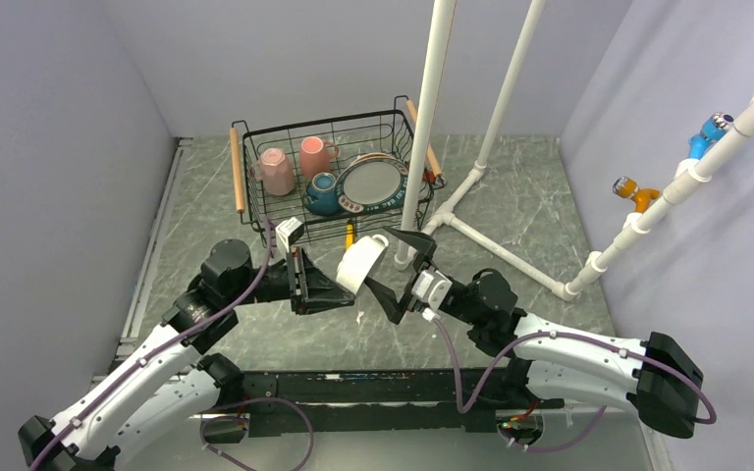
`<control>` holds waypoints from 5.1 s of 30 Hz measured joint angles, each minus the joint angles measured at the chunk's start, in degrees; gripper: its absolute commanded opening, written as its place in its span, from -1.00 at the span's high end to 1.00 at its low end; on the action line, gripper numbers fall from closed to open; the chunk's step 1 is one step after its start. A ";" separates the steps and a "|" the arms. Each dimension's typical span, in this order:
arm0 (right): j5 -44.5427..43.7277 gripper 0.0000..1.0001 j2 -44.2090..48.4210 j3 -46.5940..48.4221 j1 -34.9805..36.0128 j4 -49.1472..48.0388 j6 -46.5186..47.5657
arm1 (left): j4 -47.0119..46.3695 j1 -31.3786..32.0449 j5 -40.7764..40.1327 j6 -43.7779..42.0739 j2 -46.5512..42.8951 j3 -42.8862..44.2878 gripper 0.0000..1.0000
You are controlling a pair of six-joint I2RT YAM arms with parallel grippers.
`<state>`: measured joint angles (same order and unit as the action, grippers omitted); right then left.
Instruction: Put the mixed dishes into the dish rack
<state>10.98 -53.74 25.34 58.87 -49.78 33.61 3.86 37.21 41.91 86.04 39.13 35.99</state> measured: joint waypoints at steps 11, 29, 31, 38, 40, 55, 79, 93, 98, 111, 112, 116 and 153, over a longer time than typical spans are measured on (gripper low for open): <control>-10.51 -0.99 8.37 -4.55 0.00 5.42 -8.46 | 32.17 -0.02 -16.35 -19.56 5.57 25.18 1.00; -32.79 -0.99 21.33 3.98 0.00 44.48 -37.27 | 62.45 -0.11 -58.34 -34.38 41.03 58.53 1.00; -34.27 -0.99 22.45 3.98 0.00 46.60 -38.21 | 63.76 -0.13 -61.59 -34.53 44.85 61.18 1.00; -35.58 -0.99 24.28 3.98 0.00 49.64 -40.09 | 64.13 -3.26 -65.81 -34.51 53.27 65.88 1.00; -35.60 -0.99 24.17 3.98 0.00 50.14 -40.24 | 64.00 -4.90 -65.75 -34.32 54.40 65.72 1.00; -35.58 -0.99 22.64 4.00 0.00 51.32 -40.26 | 61.61 -12.28 -62.27 -27.93 65.75 62.18 1.00; -35.54 -0.99 20.37 4.00 0.00 51.23 -40.72 | 59.67 -13.88 -64.92 -24.00 77.53 62.66 1.00; -35.65 -0.99 20.37 3.82 0.00 50.95 -40.74 | 57.16 -14.23 -61.07 -26.84 78.16 61.77 0.51; -36.11 -0.99 20.37 3.82 0.00 50.90 -40.74 | 52.76 -14.93 -57.35 -29.03 78.23 57.79 0.09; -36.24 -0.99 20.31 3.82 0.00 50.58 -40.72 | 43.32 -16.63 -50.34 -33.66 72.28 49.59 -0.88; -36.26 -0.99 20.31 3.82 0.00 50.58 -40.72 | 42.97 -16.63 -49.99 -34.21 71.52 49.48 -0.97; -36.46 -0.99 20.31 3.82 0.00 50.60 -40.72 | 38.38 -16.81 -48.76 -36.37 67.30 48.09 -0.99; -54.80 -0.99 26.84 31.50 0.00 70.44 -44.26 | 31.17 -16.76 -39.34 -58.29 -12.96 47.98 -0.99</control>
<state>-43.81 -26.89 56.84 58.87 20.67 -10.66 35.03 20.45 2.57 27.75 26.17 83.96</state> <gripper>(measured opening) 0.994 0.994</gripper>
